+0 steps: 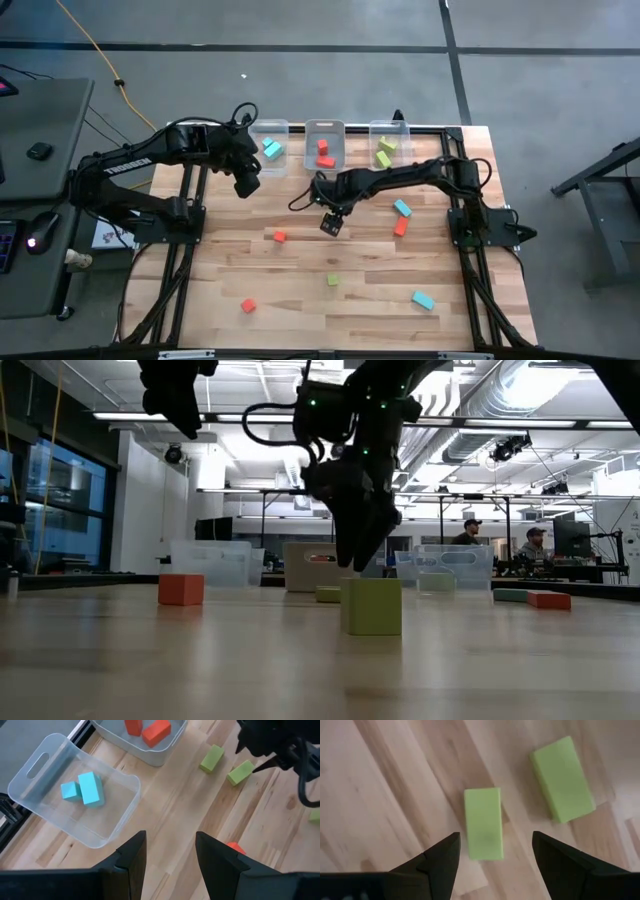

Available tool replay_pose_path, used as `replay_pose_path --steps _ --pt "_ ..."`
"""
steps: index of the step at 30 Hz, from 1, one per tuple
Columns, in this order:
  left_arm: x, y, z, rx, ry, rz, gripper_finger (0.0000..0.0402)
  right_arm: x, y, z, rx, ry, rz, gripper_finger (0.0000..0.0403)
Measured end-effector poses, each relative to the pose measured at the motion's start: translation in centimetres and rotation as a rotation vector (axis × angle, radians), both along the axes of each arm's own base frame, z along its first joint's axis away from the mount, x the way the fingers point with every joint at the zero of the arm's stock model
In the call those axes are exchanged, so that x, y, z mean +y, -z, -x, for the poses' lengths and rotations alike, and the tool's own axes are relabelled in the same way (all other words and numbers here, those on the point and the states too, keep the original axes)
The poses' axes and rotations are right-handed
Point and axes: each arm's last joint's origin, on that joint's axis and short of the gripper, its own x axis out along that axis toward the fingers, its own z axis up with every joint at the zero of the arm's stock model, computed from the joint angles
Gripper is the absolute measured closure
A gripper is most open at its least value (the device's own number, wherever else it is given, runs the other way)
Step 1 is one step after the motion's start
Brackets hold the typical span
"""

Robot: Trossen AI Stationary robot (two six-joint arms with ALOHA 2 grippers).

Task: Sort & place blocks by color
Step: Put the small rectangular block into the right transparent bin

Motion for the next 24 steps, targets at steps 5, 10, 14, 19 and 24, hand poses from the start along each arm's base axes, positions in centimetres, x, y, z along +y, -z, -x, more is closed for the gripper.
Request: replay_pose_path --steps 5,10,14,19,24 --pt "0.0 0.0 0.0 0.000 0.000 0.000 0.0257 -0.3 0.5 -0.1 -0.033 -0.008 -0.003 0.0165" --pt "0.0 0.0 0.0 -0.001 0.000 0.000 0.0257 -0.4 0.9 -0.3 -0.058 -0.017 -0.039 0.0165" --pt "0.0 0.0 0.0 0.001 0.003 -0.002 0.0257 -0.4 1.5 -0.4 -0.043 -0.032 -0.034 0.0165" --pt "0.0 0.0 0.0 0.005 0.015 -0.010 0.0257 -0.4 2.8 -0.6 -0.009 -0.035 -0.035 0.0165" --pt "0.0 0.0 0.0 0.005 0.013 -0.015 0.0257 -0.4 3.2 -0.6 0.004 -0.032 -0.016 0.0165"
